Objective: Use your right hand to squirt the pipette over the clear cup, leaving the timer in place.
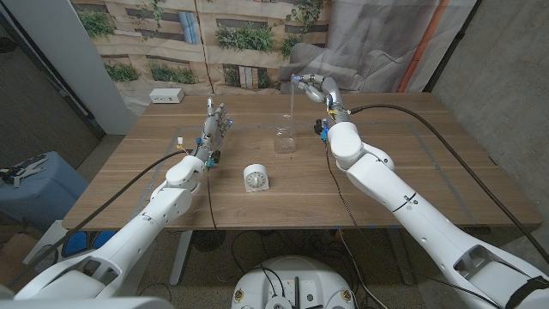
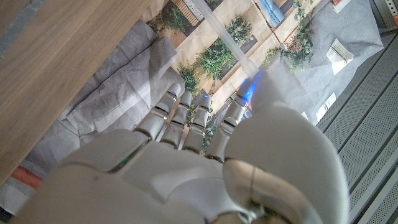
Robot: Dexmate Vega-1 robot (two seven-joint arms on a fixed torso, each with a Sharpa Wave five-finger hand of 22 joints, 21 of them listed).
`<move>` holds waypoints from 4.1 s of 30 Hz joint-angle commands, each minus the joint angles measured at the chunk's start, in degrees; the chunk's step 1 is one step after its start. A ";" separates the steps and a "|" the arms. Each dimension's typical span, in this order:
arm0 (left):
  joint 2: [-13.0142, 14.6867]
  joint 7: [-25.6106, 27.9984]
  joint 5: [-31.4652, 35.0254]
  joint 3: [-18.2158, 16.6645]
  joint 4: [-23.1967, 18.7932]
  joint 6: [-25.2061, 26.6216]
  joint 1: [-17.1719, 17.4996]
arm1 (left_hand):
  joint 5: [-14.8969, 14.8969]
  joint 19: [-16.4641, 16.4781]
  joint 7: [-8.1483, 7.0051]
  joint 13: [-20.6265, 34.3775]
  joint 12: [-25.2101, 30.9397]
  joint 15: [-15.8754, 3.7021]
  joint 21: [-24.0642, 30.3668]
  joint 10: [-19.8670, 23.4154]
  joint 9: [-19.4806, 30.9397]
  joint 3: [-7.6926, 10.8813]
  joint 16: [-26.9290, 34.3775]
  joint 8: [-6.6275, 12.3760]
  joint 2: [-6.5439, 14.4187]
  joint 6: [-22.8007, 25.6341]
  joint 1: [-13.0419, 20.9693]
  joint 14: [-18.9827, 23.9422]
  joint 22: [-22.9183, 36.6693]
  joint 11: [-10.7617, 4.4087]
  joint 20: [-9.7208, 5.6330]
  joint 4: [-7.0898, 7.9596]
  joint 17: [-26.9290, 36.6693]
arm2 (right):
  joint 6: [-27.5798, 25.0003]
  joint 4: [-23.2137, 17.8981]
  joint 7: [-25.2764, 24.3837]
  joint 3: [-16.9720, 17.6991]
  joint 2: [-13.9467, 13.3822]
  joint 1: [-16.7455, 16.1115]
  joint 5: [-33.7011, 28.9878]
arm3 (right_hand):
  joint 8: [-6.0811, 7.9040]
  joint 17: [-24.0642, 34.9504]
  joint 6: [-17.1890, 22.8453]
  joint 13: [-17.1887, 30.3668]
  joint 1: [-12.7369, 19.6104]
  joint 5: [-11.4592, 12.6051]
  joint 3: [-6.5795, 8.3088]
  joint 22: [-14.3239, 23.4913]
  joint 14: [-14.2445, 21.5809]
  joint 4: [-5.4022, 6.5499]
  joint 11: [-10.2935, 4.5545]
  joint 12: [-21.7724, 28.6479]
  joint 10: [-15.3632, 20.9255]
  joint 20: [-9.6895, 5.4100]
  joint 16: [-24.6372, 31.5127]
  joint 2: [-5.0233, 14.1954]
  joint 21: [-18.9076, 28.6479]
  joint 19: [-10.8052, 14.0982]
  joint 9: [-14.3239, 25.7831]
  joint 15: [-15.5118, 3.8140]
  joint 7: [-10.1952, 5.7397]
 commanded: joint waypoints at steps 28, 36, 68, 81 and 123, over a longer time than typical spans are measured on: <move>-0.08 0.25 0.10 -0.01 0.04 0.02 -0.08 | 0.30 -0.35 -0.33 0.32 0.23 -6.53 0.31 -0.19 0.13 -0.27 0.31 0.33 2.56 -0.33 -0.09 -0.51 0.14 -0.03 -5.25 0.03 0.09 | 5.78 15.26 -7.15 -5.39 7.19 3.84 -8.02 | -0.32 0.61 1.02 0.26 0.61 0.39 -0.39 0.18 1.04 -0.03 -0.32 0.01 0.99 -0.30 0.79 -0.10 0.20 0.48 0.11 -2.92 0.04; -0.10 0.25 0.11 0.00 0.06 -0.01 -0.07 | 0.30 -0.29 -0.33 0.32 0.27 -6.53 0.33 -0.10 0.13 -0.26 0.34 0.34 2.56 -0.33 -0.08 -0.43 0.14 -0.12 -5.26 0.03 0.09 | 6.15 16.81 -6.90 -6.02 7.43 3.70 -8.43 | -0.36 0.71 1.19 0.28 0.63 0.41 -0.47 0.18 1.13 -0.04 -0.29 -0.01 1.05 -0.29 0.89 -0.18 0.20 0.51 0.09 -2.86 0.03; -0.09 0.22 0.11 -0.01 0.08 -0.02 -0.07 | 0.30 -0.30 -0.33 0.32 0.29 -6.52 0.32 -0.07 0.13 -0.27 0.34 0.35 2.55 -0.28 -0.08 -0.43 0.14 -0.02 -5.23 0.03 0.09 | 10.35 22.35 -8.15 -6.83 8.26 2.98 -10.02 | -0.62 1.05 1.41 0.34 0.82 0.51 -0.59 0.18 0.96 -0.04 -0.44 -0.09 1.22 -0.58 1.02 -0.14 0.08 0.21 0.04 -3.48 -0.02; -0.09 0.23 0.11 -0.01 0.08 -0.02 -0.07 | 0.31 -0.36 -0.33 0.32 0.25 -6.58 0.30 -0.17 0.13 -0.26 0.32 0.35 2.57 -0.29 -0.08 -0.49 0.14 0.01 -5.25 0.03 0.09 | 11.55 24.18 -8.86 -6.58 9.01 2.55 -9.25 | -0.69 1.18 1.55 0.37 0.79 0.56 -0.65 0.18 0.92 0.03 -0.50 -0.13 1.22 -0.65 1.08 -0.08 0.05 0.10 0.02 -3.52 -0.01; -0.12 0.23 0.12 0.00 0.10 -0.04 -0.08 | 0.30 -0.36 -0.33 0.32 0.23 -6.53 0.30 -0.21 0.13 -0.26 0.32 0.34 2.57 -0.29 -0.09 -0.48 0.14 0.01 -5.25 0.03 0.09 | 12.67 28.81 -11.38 -6.03 11.61 2.92 -6.30 | 0.02 1.76 4.71 0.48 0.81 0.81 -0.88 0.20 1.70 0.08 -0.52 -0.04 2.09 -1.03 1.71 0.29 0.21 0.39 0.25 -4.40 0.02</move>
